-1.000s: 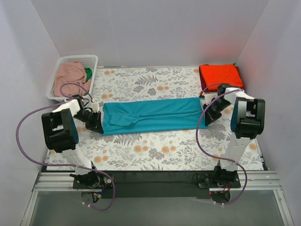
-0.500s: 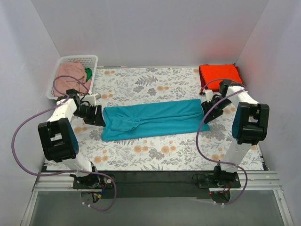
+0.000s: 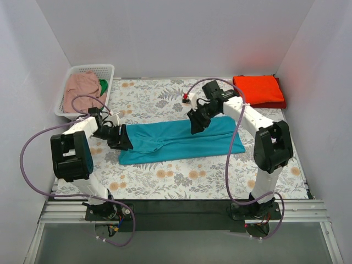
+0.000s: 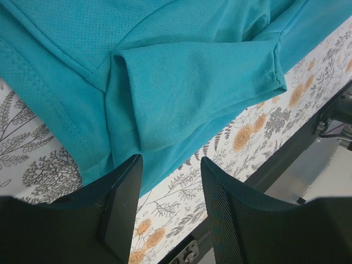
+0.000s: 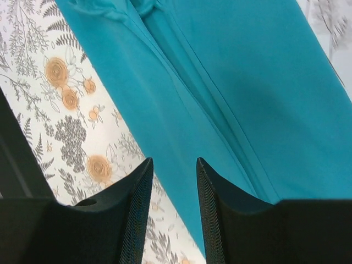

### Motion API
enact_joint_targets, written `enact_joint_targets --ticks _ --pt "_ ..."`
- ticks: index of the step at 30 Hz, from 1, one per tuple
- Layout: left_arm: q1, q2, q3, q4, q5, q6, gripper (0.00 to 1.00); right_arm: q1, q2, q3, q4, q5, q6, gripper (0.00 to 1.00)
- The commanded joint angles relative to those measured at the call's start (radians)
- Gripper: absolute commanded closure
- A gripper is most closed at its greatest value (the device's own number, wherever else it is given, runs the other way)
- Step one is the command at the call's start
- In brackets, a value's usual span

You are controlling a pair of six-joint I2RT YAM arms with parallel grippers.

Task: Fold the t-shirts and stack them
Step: Fold the tshirt

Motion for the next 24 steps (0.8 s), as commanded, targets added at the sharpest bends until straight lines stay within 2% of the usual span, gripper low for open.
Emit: enact_joint_targets --ticks 1,7,17,20,23,24 --pt "-0.024 0.028 -0.012 0.071 0.017 -0.07 0.55 0.081 0.045 0.053 0.086 -0.015 0.043 0.57" --pt "-0.04 0.07 -0.035 0.103 0.001 -0.103 0.55 0.174 0.091 0.055 0.155 -0.024 0.087 0.57" --pt "-0.046 0.061 -0.033 0.09 -0.104 -0.112 0.57 0.184 0.064 -0.016 0.158 0.007 0.061 0.58" --pt "-0.047 0.07 -0.032 0.088 -0.09 -0.12 0.56 0.184 0.047 -0.04 0.158 0.019 0.054 0.58" --pt "-0.05 0.071 -0.014 0.088 -0.049 -0.126 0.61 0.183 0.035 -0.06 0.158 0.033 0.046 0.59" --pt "-0.053 0.07 -0.007 0.08 -0.023 -0.124 0.67 0.183 0.032 -0.077 0.158 0.037 0.045 0.59"
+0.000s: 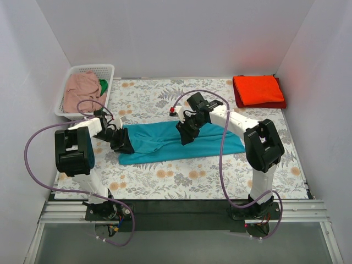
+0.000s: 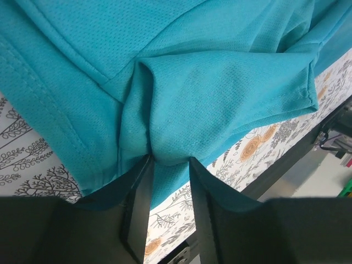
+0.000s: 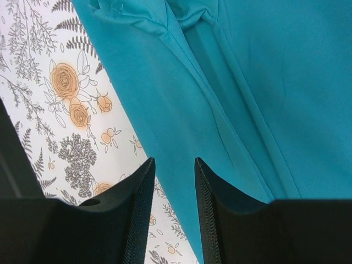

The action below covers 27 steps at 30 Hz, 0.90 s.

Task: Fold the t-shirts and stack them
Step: Fold the tshirt

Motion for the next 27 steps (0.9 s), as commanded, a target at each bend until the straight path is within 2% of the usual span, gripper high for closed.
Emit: enact_joint_targets --ticks 1,2,3,4,7,13,18,20,21,22,25,27 --pt "-0.013 -0.024 0.036 -0.004 0.042 0.003 0.71 -0.004 -0.067 -0.032 0.006 0.02 -0.023 0.59" --pt "-0.018 -0.03 0.05 -0.015 0.066 0.01 0.79 -0.01 -0.077 -0.054 0.006 0.028 -0.029 0.59" --pt "-0.019 -0.036 0.059 -0.017 0.068 0.008 0.79 -0.015 -0.081 -0.061 0.006 0.028 -0.03 0.59" --pt "-0.019 -0.05 0.064 -0.017 0.071 0.008 0.87 -0.018 -0.086 -0.071 0.003 0.028 -0.032 0.59" --pt "-0.019 -0.065 0.099 -0.026 0.086 0.003 1.0 -0.041 -0.104 -0.101 0.0 0.029 -0.038 0.59" --pt "-0.022 -0.012 0.216 -0.024 0.135 -0.049 1.0 -0.078 -0.126 -0.13 -0.012 0.017 -0.044 0.59" --pt "-0.031 0.106 0.331 0.003 0.144 -0.104 1.0 -0.095 -0.137 -0.147 -0.028 0.015 -0.05 0.59" --pt "-0.034 0.137 0.384 0.005 0.152 -0.121 0.92 -0.099 -0.141 -0.155 -0.037 0.014 -0.053 0.58" --pt "-0.034 0.16 0.398 0.008 0.152 -0.124 0.77 -0.105 -0.149 -0.16 -0.037 0.017 -0.056 0.58" --pt "-0.034 0.165 0.418 0.011 0.151 -0.129 0.73 -0.107 -0.152 -0.164 -0.042 0.018 -0.059 0.58" --pt "-0.034 0.144 0.426 0.037 0.135 -0.14 0.61 -0.125 -0.17 -0.184 -0.048 0.026 -0.066 0.57" --pt "-0.034 0.064 0.363 0.098 0.129 -0.147 0.6 -0.164 -0.193 -0.212 -0.054 0.031 -0.076 0.58"
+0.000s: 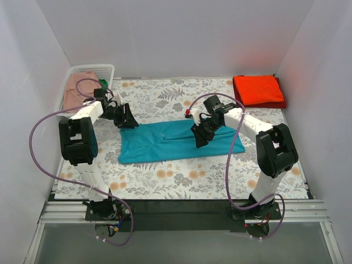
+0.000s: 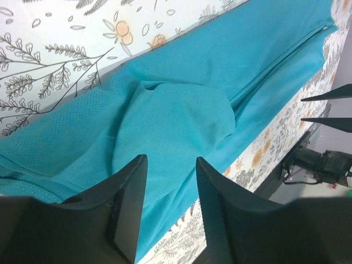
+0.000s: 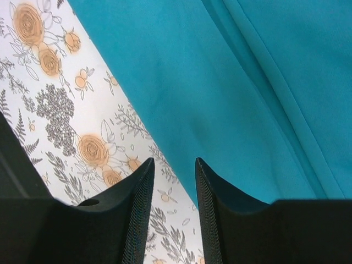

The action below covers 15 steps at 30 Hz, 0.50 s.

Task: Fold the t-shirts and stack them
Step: Fold the tshirt

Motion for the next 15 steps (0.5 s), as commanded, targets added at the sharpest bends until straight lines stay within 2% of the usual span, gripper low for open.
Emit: enact_joint_targets --ticks 1,7,10,15 --pt "-0.004 -0.14 -0.043 0.079 0.014 -0.013 0.62 -0.052 -0.071 -0.037 -0.026 0.002 -0.028 0.58" --pt "-0.05 -0.235 -0.17 0.088 -0.022 -0.005 0.64 -0.179 -0.064 -0.046 -0.018 0.065 -0.074 0.61" --pt "-0.072 -0.241 -0.212 0.131 -0.052 -0.037 0.65 -0.247 -0.007 0.023 -0.015 0.048 -0.065 0.62" --pt "-0.125 -0.19 -0.193 0.151 -0.125 -0.077 0.65 -0.261 0.103 0.151 0.009 0.054 -0.034 0.62"
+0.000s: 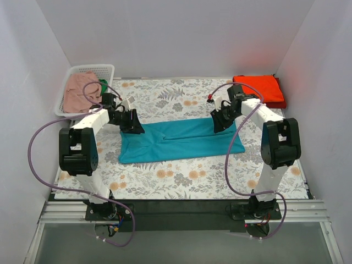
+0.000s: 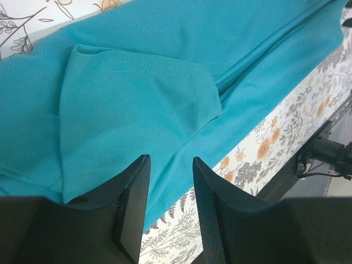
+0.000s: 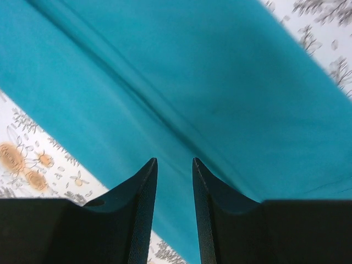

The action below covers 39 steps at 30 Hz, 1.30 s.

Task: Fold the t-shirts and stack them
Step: Fold the tshirt

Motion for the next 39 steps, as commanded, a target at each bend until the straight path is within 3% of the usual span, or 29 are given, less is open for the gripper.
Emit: enact_joint_targets --ticks 1,7,11,14,17,18,19,22,23,25,29,31,34,37,39 --pt "-0.026 0.031 0.007 0.035 -0.064 -0.035 0.64 0.011 0.067 0.095 0.024 -0.002 0.017 0.62" --pt "-0.027 0.103 0.016 0.012 -0.193 -0.021 0.65 0.011 0.152 0.068 0.043 0.087 -0.01 0.63" --pt "-0.027 0.17 0.052 0.012 -0.285 0.014 0.65 0.011 0.127 -0.054 0.044 0.136 -0.053 0.63" --pt "-0.027 0.249 0.165 0.006 -0.334 0.035 0.65 0.026 0.054 -0.174 0.032 0.135 -0.071 0.64" --pt "-0.03 0.438 0.444 -0.043 -0.328 0.054 0.66 0.133 -0.069 -0.333 0.002 0.119 -0.127 0.64" --pt "-0.033 0.532 0.668 -0.099 -0.328 0.049 0.66 0.225 -0.147 -0.363 -0.014 0.106 -0.145 0.64" --pt "-0.035 0.58 0.773 -0.133 -0.317 0.043 0.66 0.27 -0.187 -0.386 -0.043 0.084 -0.163 0.64" --pt "-0.039 0.641 1.098 -0.236 -0.213 0.015 0.62 0.319 -0.297 -0.363 -0.095 -0.08 -0.161 0.64" --pt "-0.039 0.629 1.118 -0.242 -0.185 0.011 0.61 0.313 -0.307 -0.337 -0.098 -0.097 -0.135 0.64" --pt "-0.041 0.53 1.08 -0.218 -0.188 0.0 0.59 0.292 -0.308 -0.256 -0.1 -0.092 -0.118 0.64" --pt "-0.052 0.319 0.763 -0.104 -0.127 -0.012 0.58 0.266 -0.232 -0.179 -0.072 -0.034 -0.082 0.67" --pt "-0.07 0.234 0.519 -0.042 -0.105 -0.017 0.57 0.263 -0.155 -0.168 -0.033 -0.008 -0.062 0.69" --pt "-0.107 0.192 0.37 0.005 -0.206 -0.047 0.63 0.263 -0.081 -0.142 0.001 -0.023 -0.041 0.71" --pt "-0.137 0.23 0.302 0.002 -0.26 -0.067 0.75 0.273 -0.026 -0.136 0.029 -0.062 -0.013 0.74" --pt "-0.157 0.284 0.28 0.029 -0.321 -0.055 0.76 0.322 -0.012 -0.225 0.092 -0.08 0.028 0.79"
